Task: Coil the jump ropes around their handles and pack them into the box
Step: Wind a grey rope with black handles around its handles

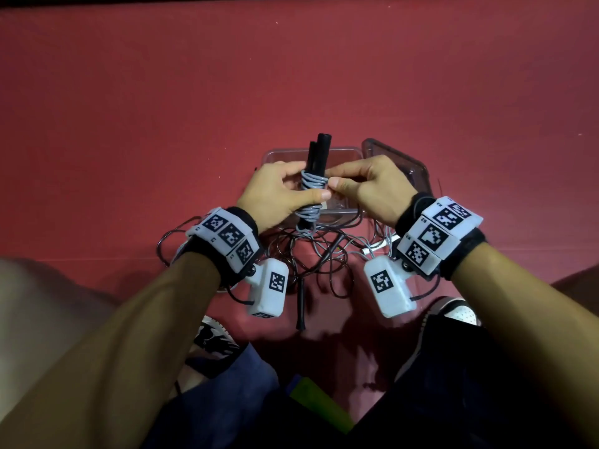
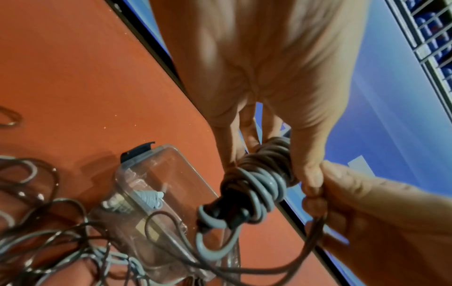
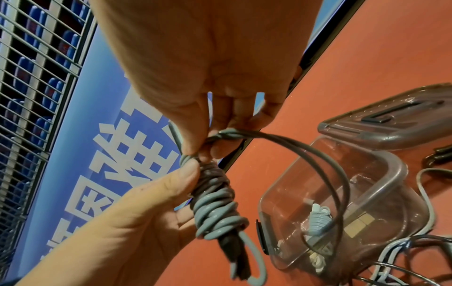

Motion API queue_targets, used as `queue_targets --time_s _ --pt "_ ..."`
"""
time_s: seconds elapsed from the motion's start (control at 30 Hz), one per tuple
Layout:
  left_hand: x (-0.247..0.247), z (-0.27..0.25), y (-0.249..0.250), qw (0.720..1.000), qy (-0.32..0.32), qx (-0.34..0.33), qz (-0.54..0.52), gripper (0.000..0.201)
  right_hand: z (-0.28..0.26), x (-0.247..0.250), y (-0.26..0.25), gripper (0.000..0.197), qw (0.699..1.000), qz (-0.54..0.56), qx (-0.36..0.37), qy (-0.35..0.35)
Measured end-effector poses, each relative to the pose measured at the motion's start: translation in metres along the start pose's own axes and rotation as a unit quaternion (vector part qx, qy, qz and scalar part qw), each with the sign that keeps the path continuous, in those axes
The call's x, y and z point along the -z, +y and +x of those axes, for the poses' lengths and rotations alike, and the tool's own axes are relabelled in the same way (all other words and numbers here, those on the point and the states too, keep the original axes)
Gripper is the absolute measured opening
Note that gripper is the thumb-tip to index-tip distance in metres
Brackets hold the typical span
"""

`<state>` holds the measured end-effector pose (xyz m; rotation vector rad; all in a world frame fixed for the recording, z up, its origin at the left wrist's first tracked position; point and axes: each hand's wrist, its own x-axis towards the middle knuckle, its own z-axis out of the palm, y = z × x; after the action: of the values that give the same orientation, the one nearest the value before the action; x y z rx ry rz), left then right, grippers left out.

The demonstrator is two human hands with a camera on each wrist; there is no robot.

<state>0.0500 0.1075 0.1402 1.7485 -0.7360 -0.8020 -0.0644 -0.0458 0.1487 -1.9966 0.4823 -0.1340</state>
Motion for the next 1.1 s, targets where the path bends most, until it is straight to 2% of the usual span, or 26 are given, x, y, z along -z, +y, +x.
queue_targets --time_s 0.07,0.13,0.2,0.3,0.37,0.53,0.6,0.7,0.83,0.93,1.1 --pt "0.0019 0.0011 0.0027 0.998 -0.013 0.018 -0.061 0.034 0.0016 0.0002 -0.0001 0.006 0.999 0.026 -0.012 0.017" --pt "0.0026 0.0029 0.0026 0.997 -0.007 0.030 -0.069 0.035 0.0040 0.0014 0.0025 0.017 0.999 0.027 -0.028 0.034" --pt "0.0031 0.0037 -0.0003 0.996 -0.009 0.042 -0.080 0.038 0.0032 0.0021 0.0030 0.024 0.999 0.008 -0.031 0.021" --pt "0.0049 0.0038 -0.0029 0.990 -0.014 0.075 -0.122 0.029 -0.0002 0.0036 -0.0004 0.016 0.999 0.026 -0.022 -0.009" --pt "0.0068 0.0046 -0.0029 0.989 -0.019 0.075 -0.125 0.026 -0.0003 0.0052 -0.0015 0.020 0.999 0.039 -0.028 -0.013" --pt "0.0042 0.0026 0.0000 0.983 -0.052 0.080 -0.156 0.021 0.0031 0.0067 0.0016 0.009 0.999 0.017 -0.032 0.032" --pt "0.0014 0.0011 0.0004 0.984 -0.057 0.070 -0.154 0.031 0.0030 0.0060 0.0032 0.010 0.998 0.031 -0.036 0.037" --pt "-0.0012 0.0021 -0.0020 0.989 -0.019 0.057 -0.134 0.043 0.0030 0.0036 0.0050 0.013 0.998 0.029 -0.037 0.033" --pt "0.0001 0.0022 -0.0015 0.988 -0.020 0.065 -0.136 0.034 0.0032 0.0026 0.0057 0.011 0.998 0.028 -0.039 0.026" --pt "0.0030 0.0026 -0.0006 0.986 -0.027 0.066 -0.150 0.022 0.0041 0.0038 0.0042 0.017 0.999 0.019 -0.032 0.020" --pt "0.0046 0.0018 0.0014 0.980 -0.023 0.086 -0.181 0.024 0.0054 0.0028 0.0056 0.017 0.997 0.061 -0.041 0.007"
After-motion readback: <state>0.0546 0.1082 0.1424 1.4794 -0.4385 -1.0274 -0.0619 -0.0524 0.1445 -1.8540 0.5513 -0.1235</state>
